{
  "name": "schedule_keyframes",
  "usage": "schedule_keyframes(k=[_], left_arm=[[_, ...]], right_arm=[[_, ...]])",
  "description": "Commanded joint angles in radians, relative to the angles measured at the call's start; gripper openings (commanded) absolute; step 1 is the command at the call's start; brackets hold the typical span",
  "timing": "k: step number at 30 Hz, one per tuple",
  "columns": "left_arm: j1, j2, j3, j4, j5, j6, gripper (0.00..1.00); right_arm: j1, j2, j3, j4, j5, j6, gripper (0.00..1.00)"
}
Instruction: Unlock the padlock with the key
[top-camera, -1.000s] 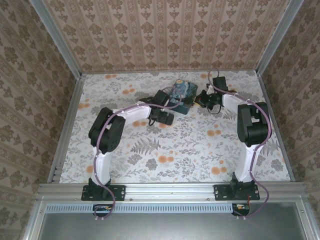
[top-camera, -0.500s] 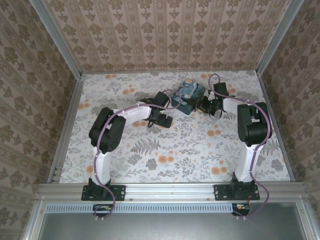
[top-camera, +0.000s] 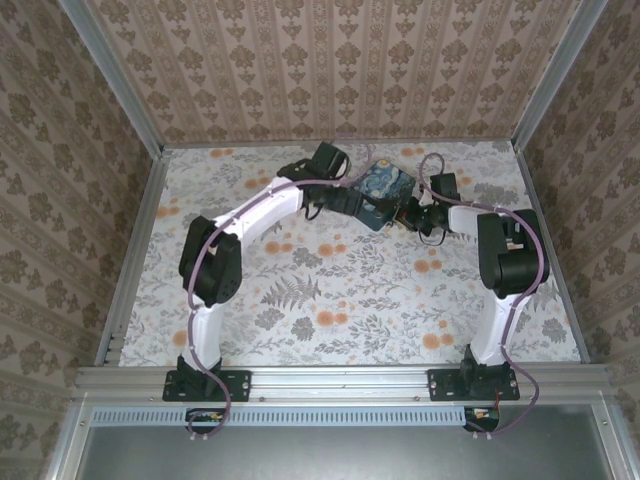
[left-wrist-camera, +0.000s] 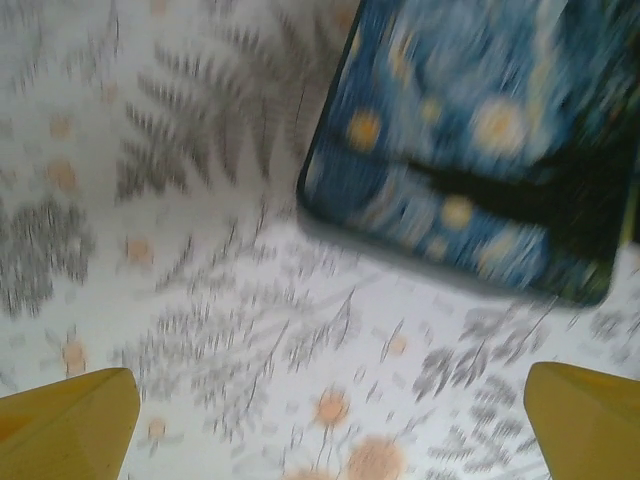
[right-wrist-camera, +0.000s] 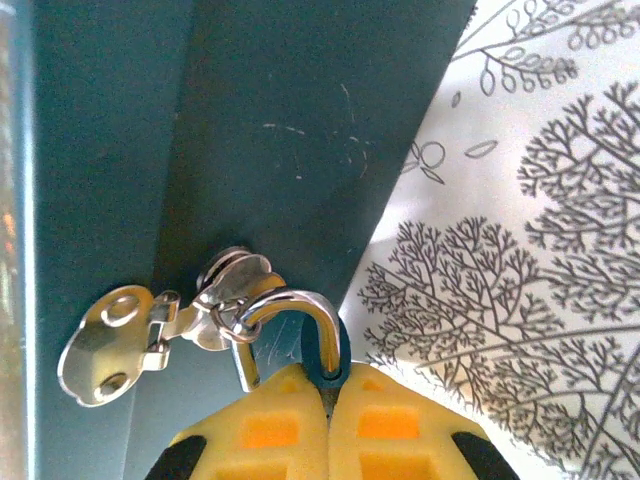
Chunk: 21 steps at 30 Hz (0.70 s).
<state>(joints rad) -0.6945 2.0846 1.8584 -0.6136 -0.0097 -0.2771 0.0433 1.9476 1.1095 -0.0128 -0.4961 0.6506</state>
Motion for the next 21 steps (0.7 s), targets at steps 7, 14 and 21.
schedule_keyframes(k=[7, 14, 21], left_arm=[[-0.025, 0.238, 0.31, -0.17, -0.028, 0.078, 1.0], [-0.042, 0.333, 0.416, -0.215, -0.094, 0.11, 1.0], [-0.069, 0.388, 0.462, -0.258, -0.168, 0.165, 1.0]], right_arm=[[-0.023, -0.055, -0.027, -0.001, -0.002, 0.021, 0.0], [-0.04, -0.068, -0.03, -0.01, -0.014, 0.017, 0.0], [-0.069, -0.064, -0.012, -0.043, -0.022, 0.009, 0.0]])
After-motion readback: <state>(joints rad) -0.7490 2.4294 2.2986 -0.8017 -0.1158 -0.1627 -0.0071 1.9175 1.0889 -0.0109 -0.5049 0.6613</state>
